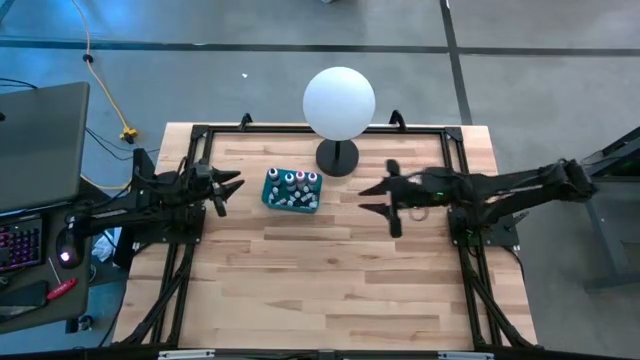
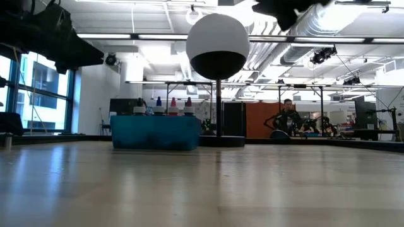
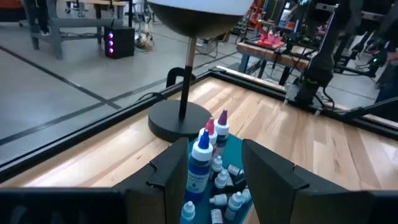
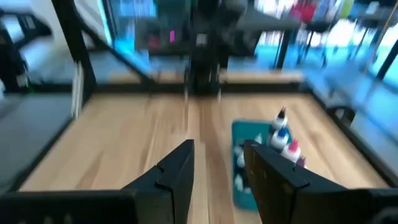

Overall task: Pick & Place food coloring
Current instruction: Return to Home Position

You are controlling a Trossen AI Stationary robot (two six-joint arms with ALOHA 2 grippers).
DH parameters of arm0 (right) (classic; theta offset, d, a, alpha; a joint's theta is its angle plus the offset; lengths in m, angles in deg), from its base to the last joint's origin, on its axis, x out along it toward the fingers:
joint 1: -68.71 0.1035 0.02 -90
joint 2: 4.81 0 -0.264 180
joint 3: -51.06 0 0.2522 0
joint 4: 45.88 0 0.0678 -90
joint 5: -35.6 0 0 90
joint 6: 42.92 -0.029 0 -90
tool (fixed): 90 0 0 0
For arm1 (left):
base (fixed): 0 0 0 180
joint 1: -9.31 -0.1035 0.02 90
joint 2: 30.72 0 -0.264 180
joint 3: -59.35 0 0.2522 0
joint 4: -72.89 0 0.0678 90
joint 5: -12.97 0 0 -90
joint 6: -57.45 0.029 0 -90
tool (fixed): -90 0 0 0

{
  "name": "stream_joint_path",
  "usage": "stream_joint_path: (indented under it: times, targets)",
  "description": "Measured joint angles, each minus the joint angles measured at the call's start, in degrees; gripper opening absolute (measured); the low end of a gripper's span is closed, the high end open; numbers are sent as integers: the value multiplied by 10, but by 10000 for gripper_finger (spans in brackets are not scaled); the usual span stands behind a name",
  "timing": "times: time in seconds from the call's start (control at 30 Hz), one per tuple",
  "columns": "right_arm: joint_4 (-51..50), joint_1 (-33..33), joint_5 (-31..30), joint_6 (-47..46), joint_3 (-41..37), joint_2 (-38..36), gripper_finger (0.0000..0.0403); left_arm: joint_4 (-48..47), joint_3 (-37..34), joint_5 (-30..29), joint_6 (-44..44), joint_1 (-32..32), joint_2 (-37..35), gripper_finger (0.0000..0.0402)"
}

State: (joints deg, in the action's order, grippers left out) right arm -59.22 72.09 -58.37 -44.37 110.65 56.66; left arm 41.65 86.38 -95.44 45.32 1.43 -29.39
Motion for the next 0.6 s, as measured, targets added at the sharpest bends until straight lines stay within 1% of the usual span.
stream_joint_path:
  times: [0.1,0.23,0.33,0.43,0.6]
  targets:
    - [110,0,5,-9,-106,-76,133,-6,0,-2,-1,0,0,147]
    - [179,0,11,-53,-220,-187,133,-9,0,-2,-1,0,0,147]
    - [178,0,9,-64,-279,-272,133,-11,0,-2,-1,0,0,147]
    - [158,0,9,-41,-312,-354,133,-11,0,-2,-1,0,0,147]
    - [50,0,-4,-48,-333,-473,133,-11,0,-1,-2,0,0,147]
